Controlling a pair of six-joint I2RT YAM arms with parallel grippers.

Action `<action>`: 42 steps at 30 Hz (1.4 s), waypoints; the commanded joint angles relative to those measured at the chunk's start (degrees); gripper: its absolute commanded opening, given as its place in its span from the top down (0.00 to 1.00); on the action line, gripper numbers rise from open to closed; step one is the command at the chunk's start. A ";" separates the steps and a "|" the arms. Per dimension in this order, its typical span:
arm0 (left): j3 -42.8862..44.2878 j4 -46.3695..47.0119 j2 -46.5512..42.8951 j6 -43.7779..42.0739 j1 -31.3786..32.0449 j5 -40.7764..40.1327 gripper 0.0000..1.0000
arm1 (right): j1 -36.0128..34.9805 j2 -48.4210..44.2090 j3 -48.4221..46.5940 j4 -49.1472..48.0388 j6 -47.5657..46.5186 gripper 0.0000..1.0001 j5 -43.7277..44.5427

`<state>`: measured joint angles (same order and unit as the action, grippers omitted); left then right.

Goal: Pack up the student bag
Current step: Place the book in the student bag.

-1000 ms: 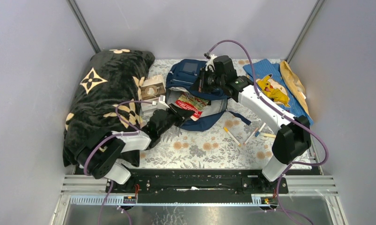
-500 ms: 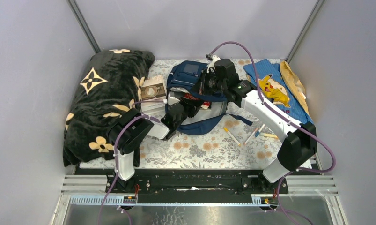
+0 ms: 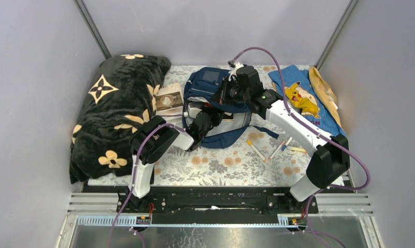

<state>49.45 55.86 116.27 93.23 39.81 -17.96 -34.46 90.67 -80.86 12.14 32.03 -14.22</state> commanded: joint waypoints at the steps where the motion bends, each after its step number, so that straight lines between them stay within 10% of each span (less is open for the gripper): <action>1: 0.76 -0.22 0.97 3.64 0.35 -0.86 0.68 | -0.81 -3.40 -1.36 -5.76 1.25 1.00 0.58; 5: -2.03 0.30 -0.50 7.09 0.27 3.33 0.19 | -0.83 -4.16 -0.07 -6.71 1.53 1.00 1.41; 8: -2.66 -3.04 -2.43 5.44 0.43 7.31 0.03 | -0.82 -4.35 0.86 -7.41 1.88 1.00 1.92; 20: -8.92 -10.40 -9.94 -1.97 1.39 24.64 0.01 | -0.22 -1.23 0.78 -9.47 3.43 1.00 2.71; 42: -8.15 -51.06 -52.69 -47.10 6.34 18.70 0.01 | 1.83 -0.27 7.31 -8.85 2.79 1.00 0.96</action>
<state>37.71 16.08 67.81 54.28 45.41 1.43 -33.23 92.42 -75.16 2.74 37.36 -15.81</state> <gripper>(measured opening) 0.985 0.010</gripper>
